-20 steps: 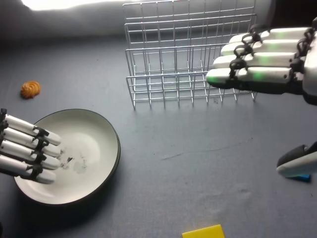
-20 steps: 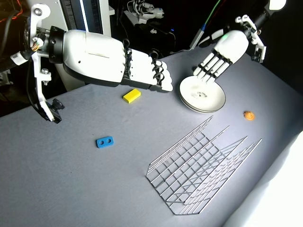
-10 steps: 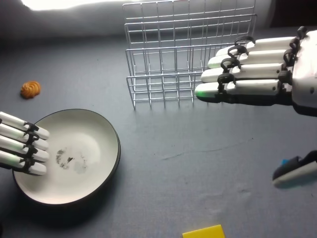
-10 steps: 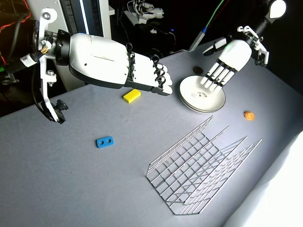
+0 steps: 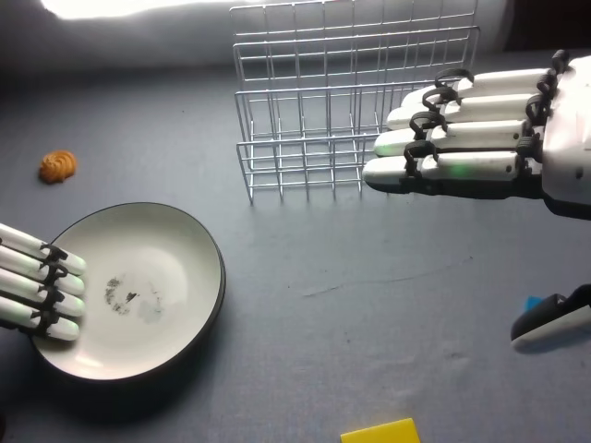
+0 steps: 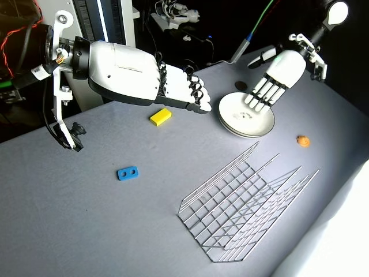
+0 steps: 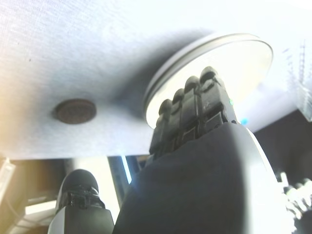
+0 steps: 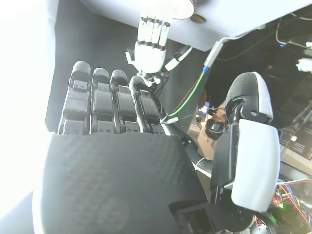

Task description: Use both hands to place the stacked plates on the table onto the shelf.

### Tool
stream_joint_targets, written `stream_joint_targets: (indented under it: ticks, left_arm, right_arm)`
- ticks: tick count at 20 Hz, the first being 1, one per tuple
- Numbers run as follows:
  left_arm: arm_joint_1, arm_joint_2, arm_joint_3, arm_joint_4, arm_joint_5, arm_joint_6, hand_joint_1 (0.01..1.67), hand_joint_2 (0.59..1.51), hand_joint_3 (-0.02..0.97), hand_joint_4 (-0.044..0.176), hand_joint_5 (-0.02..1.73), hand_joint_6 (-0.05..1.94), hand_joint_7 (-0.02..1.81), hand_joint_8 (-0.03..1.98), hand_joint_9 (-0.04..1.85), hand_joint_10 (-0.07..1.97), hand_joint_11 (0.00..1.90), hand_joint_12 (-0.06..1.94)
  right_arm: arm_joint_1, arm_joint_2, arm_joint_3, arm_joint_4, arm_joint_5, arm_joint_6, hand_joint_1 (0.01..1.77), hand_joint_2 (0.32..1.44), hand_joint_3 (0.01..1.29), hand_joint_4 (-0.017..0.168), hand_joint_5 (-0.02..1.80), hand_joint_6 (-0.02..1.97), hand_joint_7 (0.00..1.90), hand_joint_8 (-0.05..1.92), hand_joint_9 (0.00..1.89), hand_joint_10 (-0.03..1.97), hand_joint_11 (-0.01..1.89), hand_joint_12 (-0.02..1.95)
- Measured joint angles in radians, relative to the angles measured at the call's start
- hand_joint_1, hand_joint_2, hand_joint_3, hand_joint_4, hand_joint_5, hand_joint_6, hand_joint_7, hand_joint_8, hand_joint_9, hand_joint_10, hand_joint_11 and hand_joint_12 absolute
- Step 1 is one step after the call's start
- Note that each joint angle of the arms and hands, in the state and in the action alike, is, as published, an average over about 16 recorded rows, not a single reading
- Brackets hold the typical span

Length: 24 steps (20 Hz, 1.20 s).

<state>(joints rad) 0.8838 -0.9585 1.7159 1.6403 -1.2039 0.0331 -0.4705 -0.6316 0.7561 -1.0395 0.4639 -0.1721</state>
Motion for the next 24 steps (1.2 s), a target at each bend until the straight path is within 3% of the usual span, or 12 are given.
stream_joint_targets:
  ticks: [8, 12, 19, 24]
  left_arm:
    - [0.025, -0.020, 0.016, -0.013, 0.004, 0.015, 0.01, 1.028, 0.021, 0.001, 0.00, 0.00, 0.00, -0.01, 0.01, -0.01, 0.02, -0.01]
    - [0.031, -0.025, 0.004, -0.022, 0.011, 0.019, 0.01, 1.028, 0.021, -0.001, -0.01, 0.00, -0.01, -0.01, 0.00, -0.01, 0.02, -0.01]
    - [0.022, -0.032, -0.067, -0.039, 0.043, 0.008, 0.01, 1.027, 0.020, -0.004, -0.01, -0.01, -0.01, -0.02, 0.00, 0.00, 0.02, -0.01]
    - [0.011, -0.031, -0.132, -0.050, 0.080, -0.007, 0.01, 1.021, 0.021, -0.006, -0.01, -0.02, -0.01, -0.02, 0.01, 0.00, 0.02, -0.01]
  right_arm:
    - [-0.011, -0.007, -0.007, 0.001, -0.008, -0.049, 0.46, 0.97, 0.02, 0.008, 0.04, 0.02, 0.03, 0.01, 0.03, 0.01, 0.02, 0.17]
    - [-0.013, -0.021, -0.012, 0.001, -0.019, -0.085, 0.49, 0.98, 0.02, 0.007, 0.05, 0.02, 0.04, 0.01, 0.03, 0.00, 0.02, 0.18]
    - [-0.001, -0.095, -0.004, 0.005, -0.067, -0.158, 0.52, 1.00, 0.02, 0.005, 0.03, 0.02, 0.03, 0.01, 0.03, 0.00, 0.02, 0.15]
    - [0.008, -0.198, 0.036, 0.010, -0.124, -0.211, 0.57, 1.02, 0.02, 0.005, 0.05, 0.02, 0.06, 0.01, 0.06, 0.01, 0.02, 0.29]
